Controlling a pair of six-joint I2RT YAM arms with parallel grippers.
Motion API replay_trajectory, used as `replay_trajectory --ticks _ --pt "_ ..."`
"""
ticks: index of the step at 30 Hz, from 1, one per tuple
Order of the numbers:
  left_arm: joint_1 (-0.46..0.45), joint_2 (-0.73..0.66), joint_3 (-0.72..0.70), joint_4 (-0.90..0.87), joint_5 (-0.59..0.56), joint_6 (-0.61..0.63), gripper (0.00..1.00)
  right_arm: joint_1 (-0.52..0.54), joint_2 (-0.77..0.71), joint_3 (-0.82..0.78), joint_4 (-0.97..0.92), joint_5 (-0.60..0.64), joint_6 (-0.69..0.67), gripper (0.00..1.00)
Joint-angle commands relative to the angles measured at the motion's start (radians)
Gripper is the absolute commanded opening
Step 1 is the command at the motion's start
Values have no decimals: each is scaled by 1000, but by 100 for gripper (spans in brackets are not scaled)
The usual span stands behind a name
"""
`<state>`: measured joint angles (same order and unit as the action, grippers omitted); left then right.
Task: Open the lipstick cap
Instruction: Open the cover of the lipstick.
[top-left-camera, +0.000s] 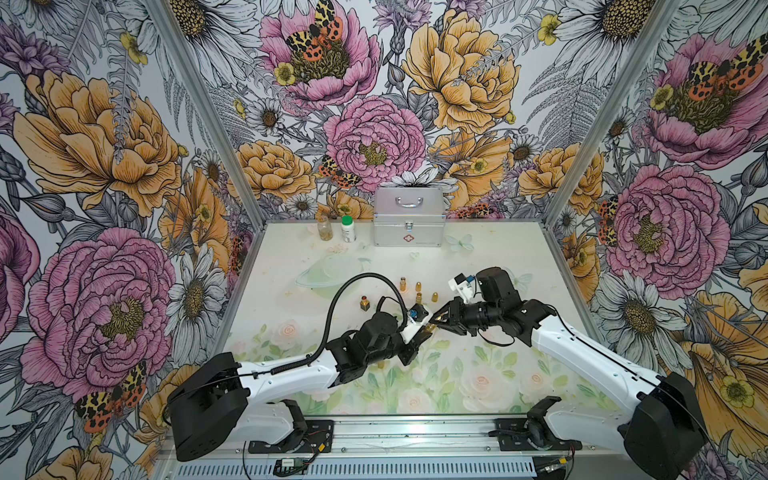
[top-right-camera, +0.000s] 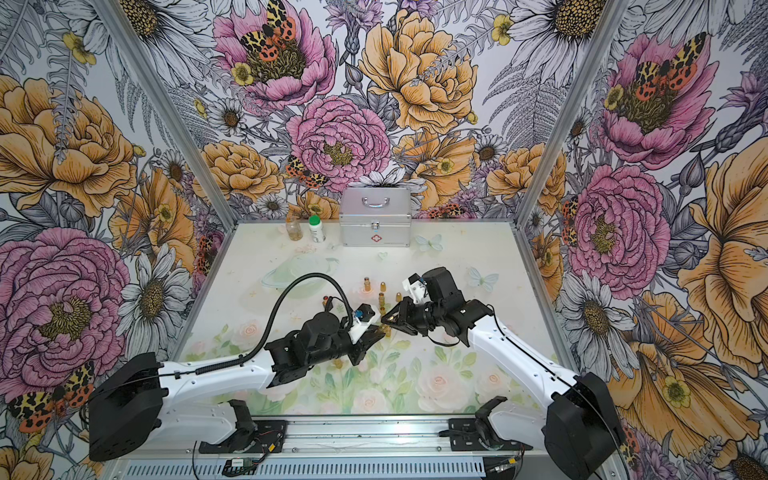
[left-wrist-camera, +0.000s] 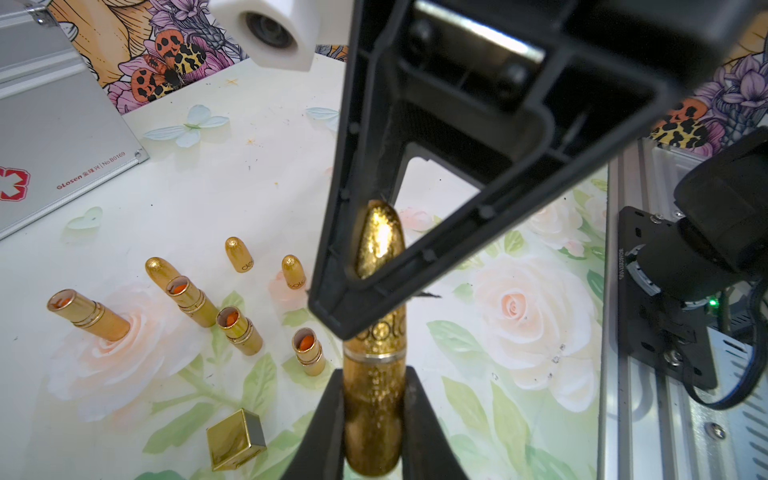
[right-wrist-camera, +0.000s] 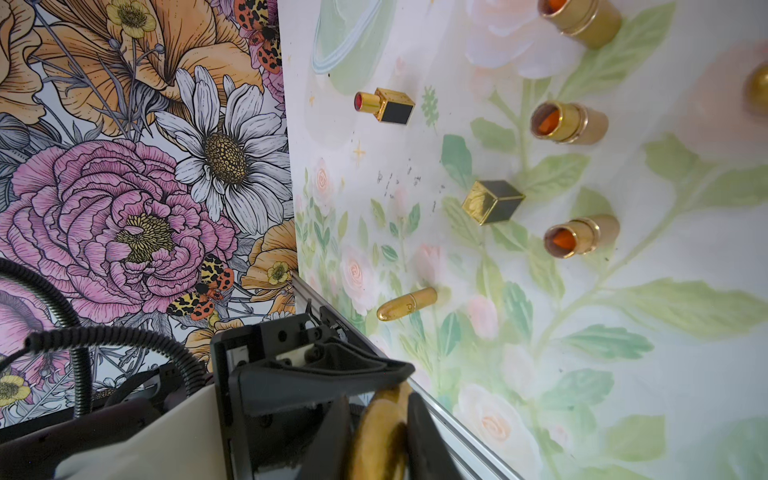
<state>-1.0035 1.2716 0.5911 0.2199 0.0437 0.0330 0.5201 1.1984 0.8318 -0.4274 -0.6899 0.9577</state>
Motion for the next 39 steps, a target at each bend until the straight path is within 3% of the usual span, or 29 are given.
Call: replay_trajectory --ticks 1,26,35,39 --pt "9 9 35 -2 -34 -5 0 6 -14 -13 22 4 3 22" --pt "9 -57 -17 -106 -106 -55 0 -21 -27 101 -140 171 -133 14" --pt "9 -87 -34 -130 -112 -64 0 -61 -63 130 -157 144 -145 14" --pt "9 -121 -43 -131 -116 -72 0 -65 -69 114 -194 192 -169 14"
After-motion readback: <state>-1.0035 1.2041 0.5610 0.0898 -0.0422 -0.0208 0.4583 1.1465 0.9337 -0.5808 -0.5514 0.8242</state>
